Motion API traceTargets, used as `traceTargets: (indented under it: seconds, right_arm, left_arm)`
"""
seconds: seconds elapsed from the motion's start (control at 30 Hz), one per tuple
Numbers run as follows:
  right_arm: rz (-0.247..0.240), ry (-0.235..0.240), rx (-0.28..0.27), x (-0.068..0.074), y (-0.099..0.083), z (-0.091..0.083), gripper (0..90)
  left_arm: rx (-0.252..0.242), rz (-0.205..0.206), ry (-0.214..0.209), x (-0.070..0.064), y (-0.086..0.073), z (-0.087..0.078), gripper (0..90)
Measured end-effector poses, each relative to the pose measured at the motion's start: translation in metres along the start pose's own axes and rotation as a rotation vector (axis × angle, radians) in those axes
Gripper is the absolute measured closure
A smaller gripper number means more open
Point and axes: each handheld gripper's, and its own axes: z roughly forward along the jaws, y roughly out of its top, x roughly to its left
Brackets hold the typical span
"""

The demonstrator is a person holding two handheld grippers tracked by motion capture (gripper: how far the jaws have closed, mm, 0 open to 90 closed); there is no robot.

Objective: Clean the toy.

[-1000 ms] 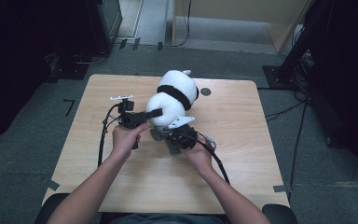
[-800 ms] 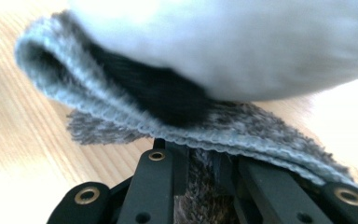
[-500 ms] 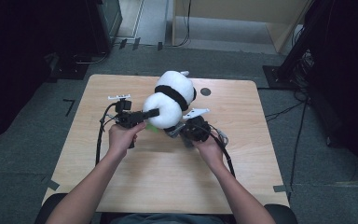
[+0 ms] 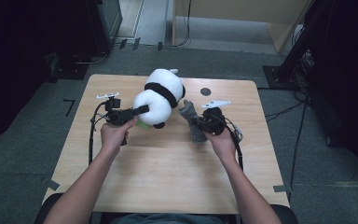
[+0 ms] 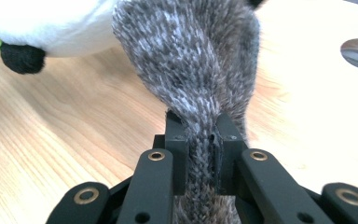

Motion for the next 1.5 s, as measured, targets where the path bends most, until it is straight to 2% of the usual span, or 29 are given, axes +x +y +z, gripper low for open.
traceTargets:
  seconds: [0.1,0.3,0.4,0.6,0.7,0.8,0.9,1.1,1.27,1.4,1.5]
  right_arm:
    - [0.025,-0.009,-0.008,-0.007,0.0,-0.006,80.7]
    - [0.062,-0.024,-0.024,-0.022,-0.002,-0.02,80.6]
    - [0.072,-0.037,-0.043,-0.029,-0.002,-0.029,80.6]
    - [0.117,-0.059,-0.07,-0.046,-0.005,-0.045,80.5]
    - [0.133,-0.067,-0.075,-0.054,-0.008,-0.052,80.5]
    - [0.142,-0.06,-0.08,-0.06,-0.012,-0.057,80.2]
    - [0.138,-0.077,-0.069,-0.065,-0.015,-0.059,80.2]
    - [0.191,-0.103,-0.031,-0.086,-0.029,-0.054,80.2]
    - [0.194,-0.121,0.014,-0.097,-0.038,-0.04,79.8]
    - [0.197,-0.129,0.033,-0.103,-0.047,-0.029,79.3]
    - [0.207,-0.132,0.042,-0.108,-0.05,-0.022,79.1]
  left_arm:
    - [-0.014,0.019,0.029,0.003,0.003,-0.005,53.1]
    - [-0.01,0.055,0.079,0.01,0.013,-0.015,52.9]
    - [-0.016,0.05,0.087,0.016,0.016,-0.02,52.9]
    - [-0.001,0.067,0.151,0.028,0.017,-0.029,52.9]
    - [0.01,0.077,0.169,0.032,0.017,-0.033,52.9]
    - [0.007,0.075,0.185,0.038,0.017,-0.036,52.8]
    - [0.003,0.06,0.196,0.045,0.017,-0.038,52.7]
    - [0.028,0.056,0.236,0.056,0.016,-0.037,52.6]
    - [0.018,0.022,0.224,0.07,0.013,-0.039,51.3]
    - [0.027,0.044,0.242,0.077,0.01,-0.039,48.7]
    - [0.035,0.08,0.253,0.08,0.008,-0.039,46.4]
